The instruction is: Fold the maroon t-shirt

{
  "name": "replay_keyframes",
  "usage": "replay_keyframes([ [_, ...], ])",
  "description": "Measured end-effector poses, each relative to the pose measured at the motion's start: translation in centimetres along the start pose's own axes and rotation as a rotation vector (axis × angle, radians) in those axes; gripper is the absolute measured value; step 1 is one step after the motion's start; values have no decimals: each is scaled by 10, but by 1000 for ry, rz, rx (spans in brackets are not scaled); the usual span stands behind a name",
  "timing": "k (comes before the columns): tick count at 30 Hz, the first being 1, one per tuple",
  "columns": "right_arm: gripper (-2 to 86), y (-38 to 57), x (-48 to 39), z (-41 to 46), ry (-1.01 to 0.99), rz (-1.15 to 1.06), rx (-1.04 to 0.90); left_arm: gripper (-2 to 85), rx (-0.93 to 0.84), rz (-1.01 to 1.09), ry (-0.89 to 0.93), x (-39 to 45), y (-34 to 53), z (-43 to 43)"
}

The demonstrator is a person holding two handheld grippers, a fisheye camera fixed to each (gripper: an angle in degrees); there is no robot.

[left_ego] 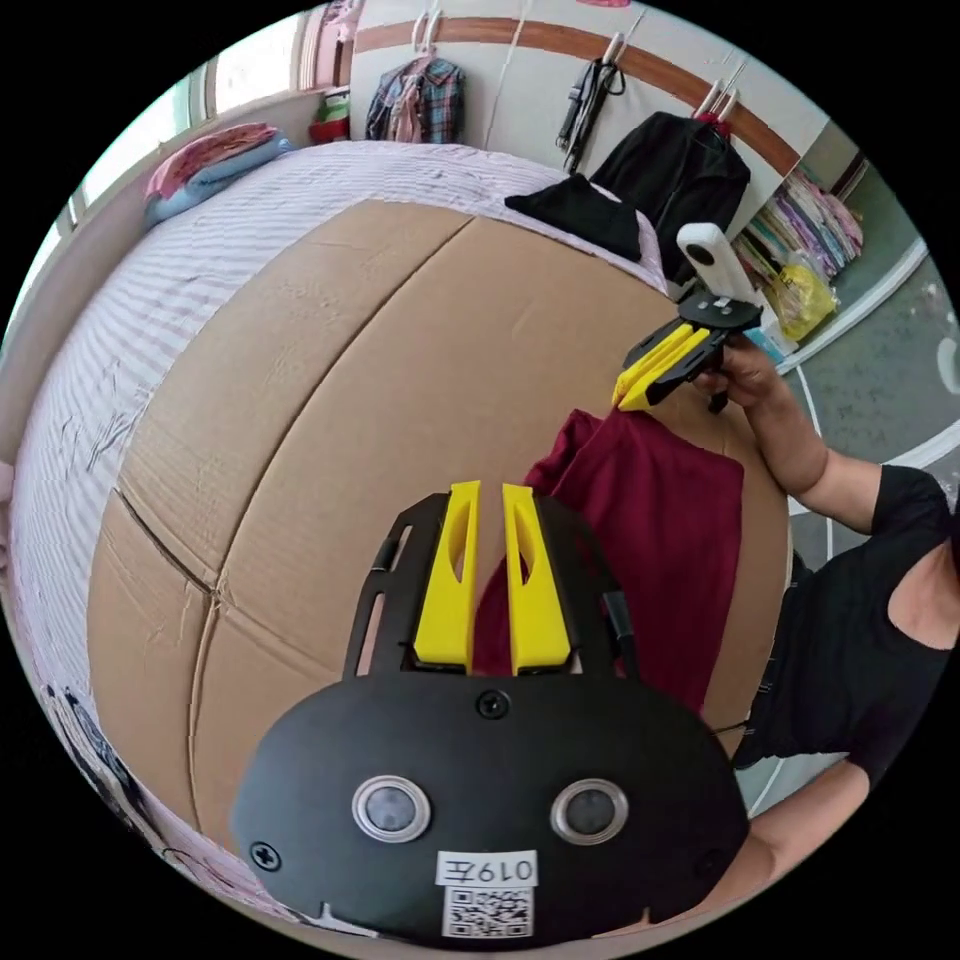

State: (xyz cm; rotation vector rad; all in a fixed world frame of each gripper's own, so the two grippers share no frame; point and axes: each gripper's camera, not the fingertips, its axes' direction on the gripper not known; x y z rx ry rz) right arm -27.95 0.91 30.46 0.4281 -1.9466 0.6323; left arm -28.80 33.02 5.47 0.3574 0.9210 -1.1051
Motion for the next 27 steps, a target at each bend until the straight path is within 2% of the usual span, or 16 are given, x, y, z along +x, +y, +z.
replay_keyframes([
  [2,48,4,3,-8,36,-17,26,16,43,69,55,17,12,-9],
  [5,56,10,4,-15,90,-33,54,26,-12,157,17,49,27,-4],
  [8,64,15,6,-13,81,-44,42,50,-91,141,-112,64,39,6],
  [14,72,30,25,9,72,-30,0,75,-71,111,-111,69,65,-3],
  [22,36,62,39,37,50,-52,-16,29,-111,129,-86,92,99,-8],
  [27,26,91,49,55,52,-33,-2,21,-108,62,-98,105,133,-18],
])
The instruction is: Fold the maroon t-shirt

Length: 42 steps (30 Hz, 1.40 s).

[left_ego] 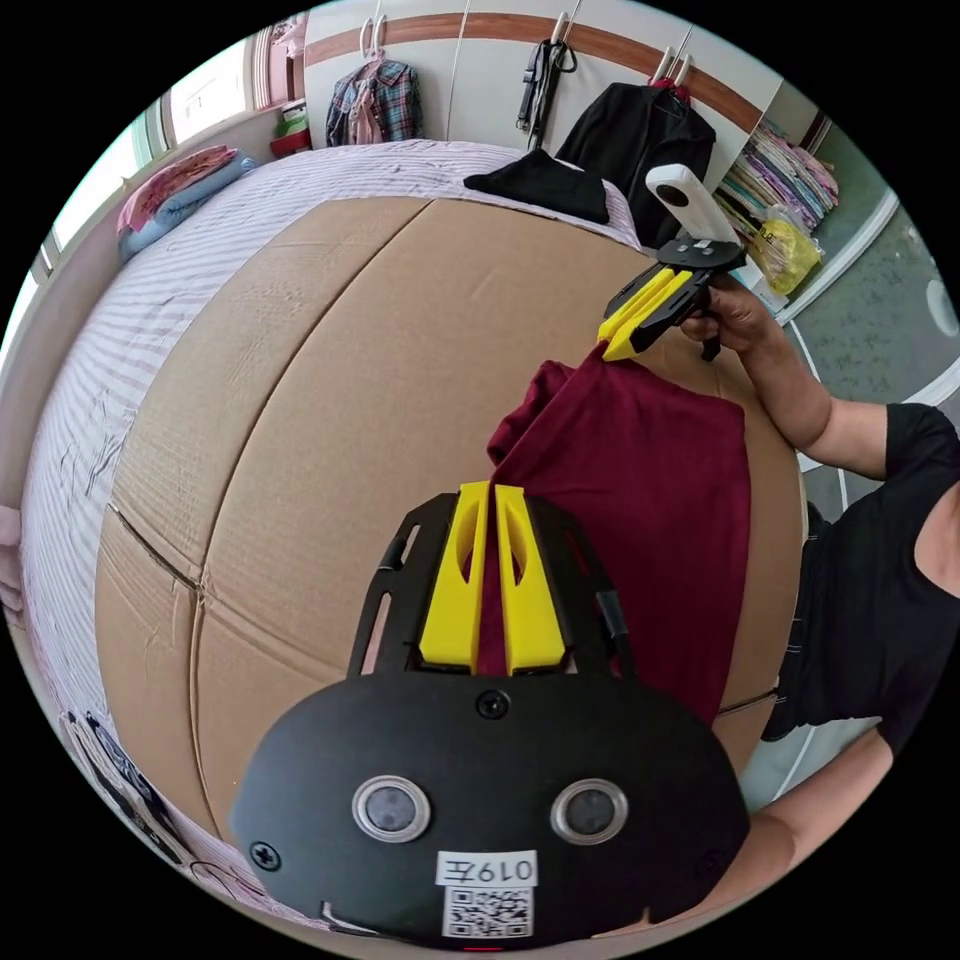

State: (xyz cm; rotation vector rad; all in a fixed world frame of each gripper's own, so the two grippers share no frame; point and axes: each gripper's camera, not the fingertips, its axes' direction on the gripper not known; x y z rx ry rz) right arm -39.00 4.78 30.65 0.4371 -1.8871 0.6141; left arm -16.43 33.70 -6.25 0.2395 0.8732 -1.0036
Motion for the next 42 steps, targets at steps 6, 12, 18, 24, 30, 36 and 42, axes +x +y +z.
replay_keyframes([
  [6,50,46,11,32,-62,27,10,45,31,-55,-24,27,41,-18],
  [12,64,118,14,43,-73,30,115,56,320,-219,-88,45,116,-89],
  [18,28,214,-83,17,213,-96,350,17,708,-330,-310,141,249,-185],
  [24,-2,356,-237,75,436,-314,619,12,837,-430,-520,278,402,-208],
  [30,-7,487,-345,250,337,-602,642,11,869,-619,-542,360,532,-182],
  [36,-7,565,-437,452,241,-826,382,11,691,-652,-615,384,582,-183],
  [42,-9,648,-505,619,414,-970,308,13,487,-778,-739,386,623,-173],
])
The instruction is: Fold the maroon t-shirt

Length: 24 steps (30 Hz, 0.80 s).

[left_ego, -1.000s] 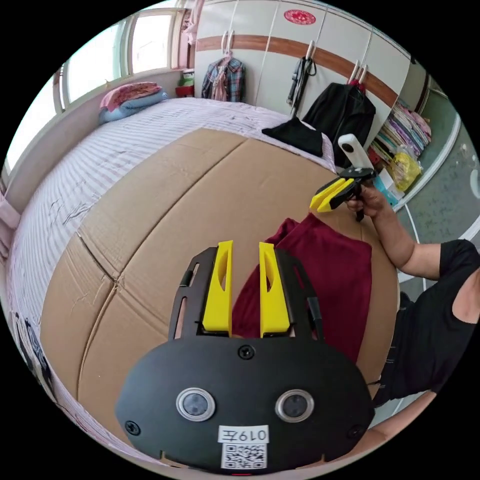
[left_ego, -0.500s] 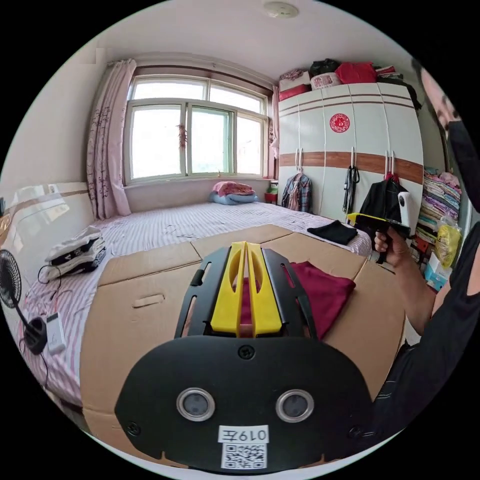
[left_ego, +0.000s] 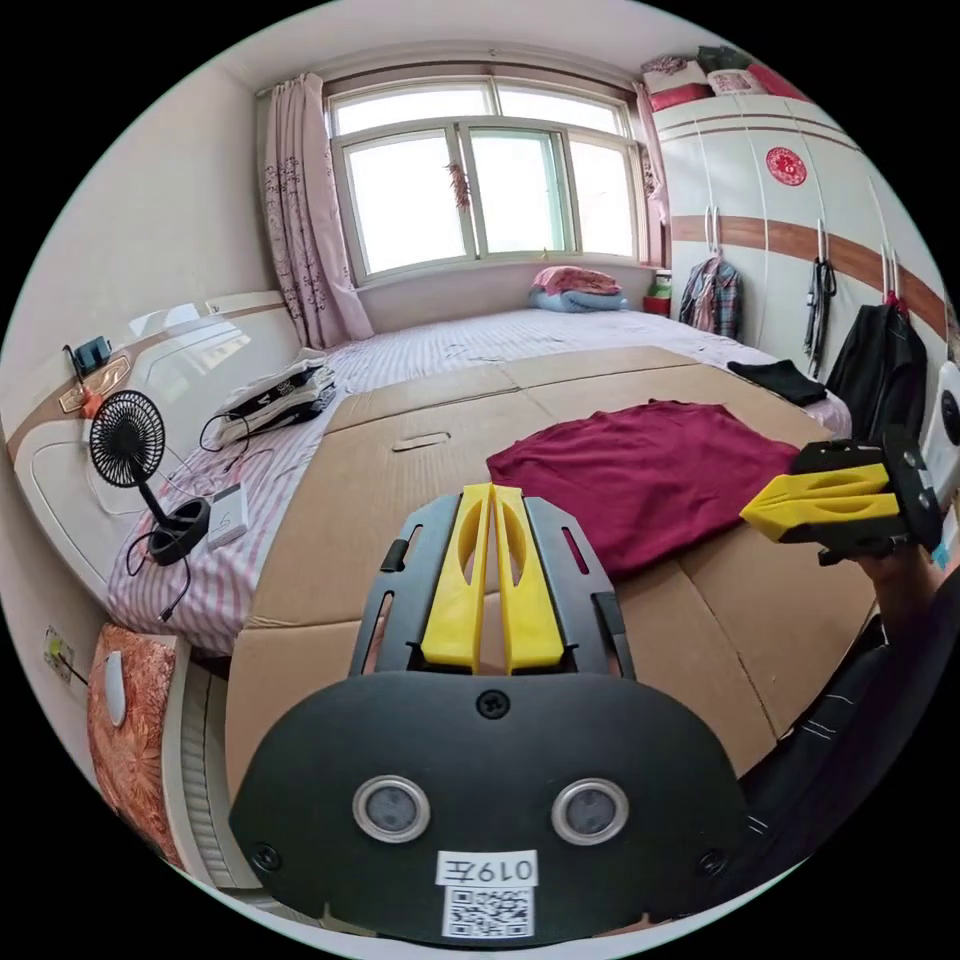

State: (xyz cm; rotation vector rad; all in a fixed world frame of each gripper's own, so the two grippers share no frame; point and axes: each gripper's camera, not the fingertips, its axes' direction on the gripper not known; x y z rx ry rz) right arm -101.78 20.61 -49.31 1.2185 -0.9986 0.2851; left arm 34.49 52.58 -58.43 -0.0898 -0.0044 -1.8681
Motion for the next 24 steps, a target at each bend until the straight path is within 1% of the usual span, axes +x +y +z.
replay_keyframes([
  [2,-10,13,-54,37,82,-39,-38,14,-45,-6,12,-9,11,2],
  [4,-10,23,-86,63,106,-70,-61,17,-71,-26,68,-19,21,3],
  [6,-10,34,-111,89,109,-86,-90,22,-85,-28,180,-34,31,2],
  [7,-10,41,-126,106,105,-101,-104,26,-85,-35,208,-39,33,2],
  [9,-9,52,-145,130,115,-118,-125,42,-84,-91,348,-65,43,4],
  [10,-9,60,-157,145,121,-131,-132,46,-88,-108,390,-73,45,6],
  [12,-8,73,-174,167,131,-145,-138,65,-87,-179,545,-100,56,16],
  [14,-6,92,-195,195,143,-159,-151,72,-94,-218,615,-117,64,26],
  [18,-6,127,-220,234,131,-150,-179,80,-152,-255,681,-141,73,47],
  [24,-8,186,-251,286,138,-139,-199,79,-242,-254,726,-160,69,74],
])
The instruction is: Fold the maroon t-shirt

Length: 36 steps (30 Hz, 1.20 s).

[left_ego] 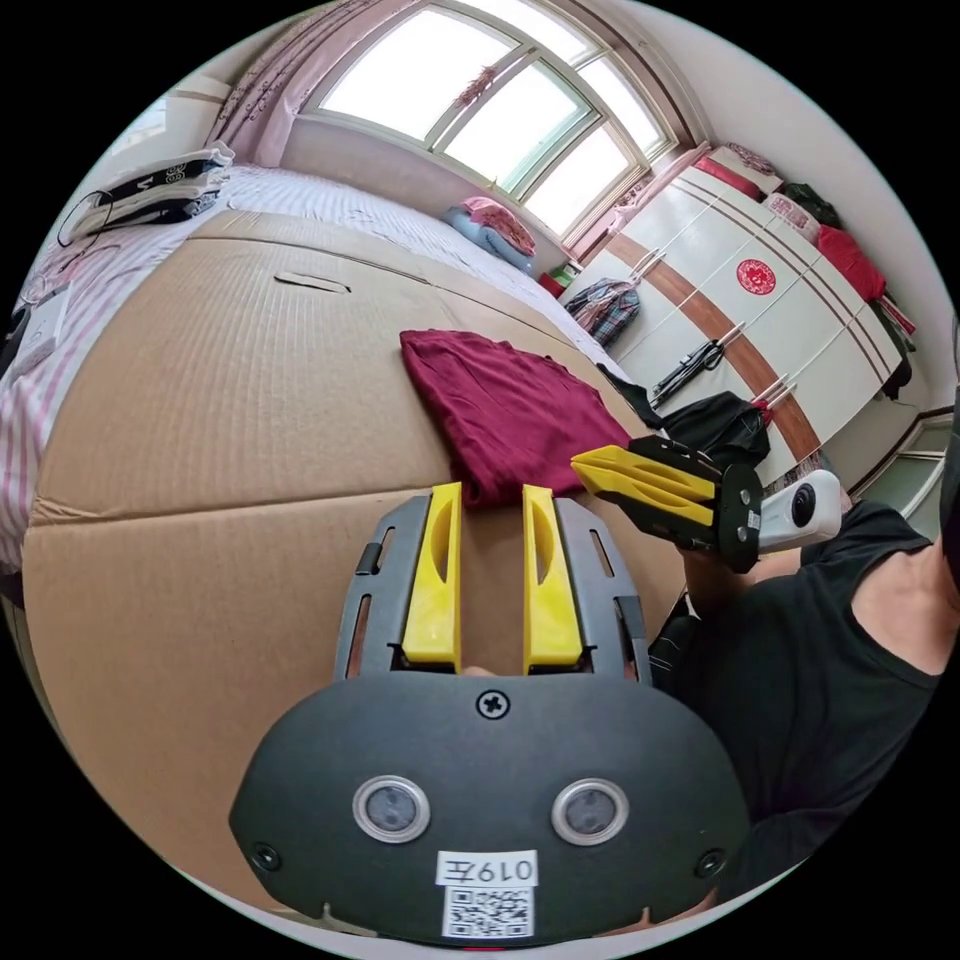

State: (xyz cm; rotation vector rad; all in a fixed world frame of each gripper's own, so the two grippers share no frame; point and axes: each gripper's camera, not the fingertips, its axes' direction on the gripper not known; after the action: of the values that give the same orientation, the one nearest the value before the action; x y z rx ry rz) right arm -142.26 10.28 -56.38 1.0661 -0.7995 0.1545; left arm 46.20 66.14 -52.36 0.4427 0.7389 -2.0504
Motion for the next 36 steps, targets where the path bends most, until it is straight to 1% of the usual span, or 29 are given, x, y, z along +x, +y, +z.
replay_keyframes([
  [3,-9,23,-20,26,3,5,-3,68,-37,18,-7,-7,-11,4],
  [7,-9,58,-44,62,0,17,-14,45,-40,35,-22,-15,-20,5],
  [10,-8,80,-60,85,-4,14,-20,29,-38,43,12,-26,-28,4],
  [15,5,105,-94,129,10,-70,-53,20,-136,99,85,-49,-51,7],
  [18,45,116,-117,157,19,-105,-86,18,-195,119,154,-63,-66,11],
  [21,91,126,-144,185,-9,-169,-134,18,-269,120,170,-78,-80,20],
  [22,111,130,-155,195,-1,-190,-153,17,-278,116,171,-81,-82,21],
  [24,120,137,-169,208,53,-212,-158,17,-291,117,205,-90,-90,25],
  [26,110,149,-188,226,157,-255,-152,18,-299,111,210,-97,-95,28],
  [28,101,158,-201,244,203,-295,-173,18,-291,109,224,-104,-100,29],
  [31,109,170,-209,270,194,-296,-208,19,-288,96,253,-115,-108,33],
  [36,96,192,-216,295,183,-294,-214,19,-281,82,302,-134,-125,40],
])
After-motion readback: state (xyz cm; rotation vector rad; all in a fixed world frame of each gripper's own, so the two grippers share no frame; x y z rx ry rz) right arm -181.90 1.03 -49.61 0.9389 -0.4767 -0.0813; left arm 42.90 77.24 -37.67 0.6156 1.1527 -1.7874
